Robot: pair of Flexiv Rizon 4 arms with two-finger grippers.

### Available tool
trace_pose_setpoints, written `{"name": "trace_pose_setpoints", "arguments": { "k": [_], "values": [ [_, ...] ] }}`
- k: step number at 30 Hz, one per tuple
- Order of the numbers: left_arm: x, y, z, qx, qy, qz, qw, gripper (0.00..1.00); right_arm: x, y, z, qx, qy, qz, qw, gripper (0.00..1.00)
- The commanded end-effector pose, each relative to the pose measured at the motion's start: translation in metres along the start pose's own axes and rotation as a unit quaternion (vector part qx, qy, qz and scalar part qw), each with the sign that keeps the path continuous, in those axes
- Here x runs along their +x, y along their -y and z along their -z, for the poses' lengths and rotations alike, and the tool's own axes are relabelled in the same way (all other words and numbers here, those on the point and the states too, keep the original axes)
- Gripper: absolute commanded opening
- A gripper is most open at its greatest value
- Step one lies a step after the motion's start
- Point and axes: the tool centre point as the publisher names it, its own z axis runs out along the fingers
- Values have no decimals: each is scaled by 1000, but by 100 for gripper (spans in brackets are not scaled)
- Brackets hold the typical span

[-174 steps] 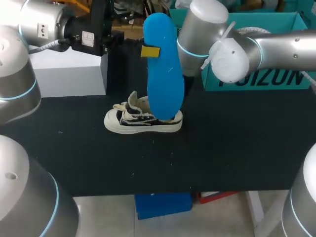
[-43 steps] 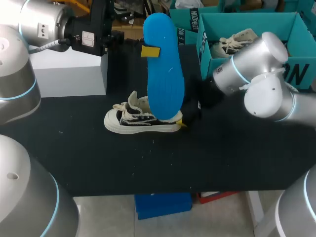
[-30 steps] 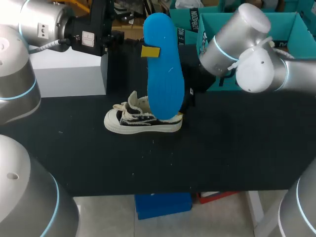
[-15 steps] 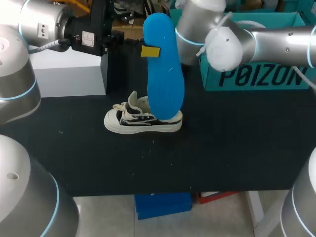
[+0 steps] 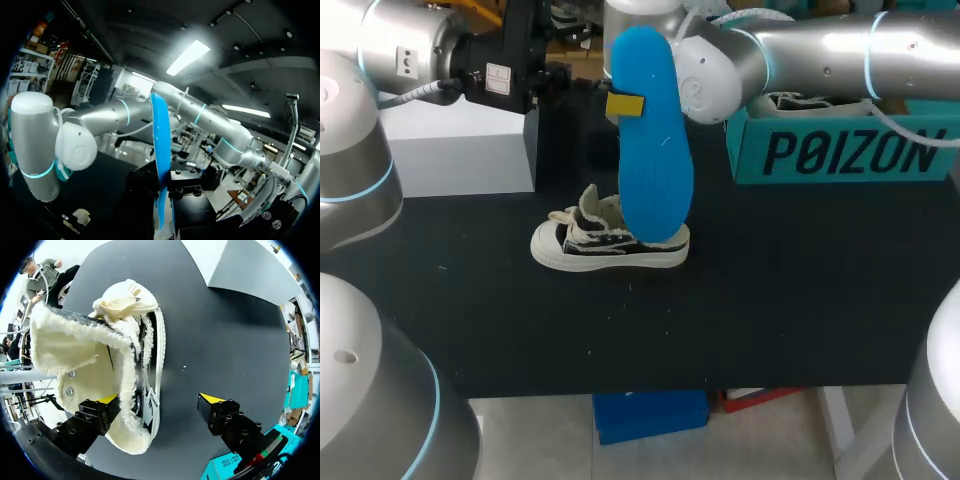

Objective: Take the shoe out of the shoebox, open the shoe tongue, remove and reinsert the insole, then place the shoe into the shoebox

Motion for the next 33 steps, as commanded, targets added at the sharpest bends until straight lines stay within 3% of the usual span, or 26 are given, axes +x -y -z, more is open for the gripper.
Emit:
{"name": "trace_pose_setpoints", "arguments": {
  "k": [1,8,9,13,14,33],
  "values": [
    [0,-1,-1,1,2,-1,1000,0,-2,-9,-8,59,0,3,998,100],
    [0,-1,-1,1,2,-1,1000,0,0,-14,-16,36,3,2,999,100],
    [0,-1,-1,1,2,-1,1000,0,0,-13,-18,28,4,0,1000,96],
    [0,-1,-1,1,2,-1,1000,0,0,-12,-19,9,8,-3,1000,35],
    [0,-1,-1,1,2,-1,1000,0,0,-12,-19,9,7,-3,1000,0],
    [0,-1,-1,1,2,-1,1000,0,0,-11,-21,-2,-4,6,1000,0]
  ]
}}
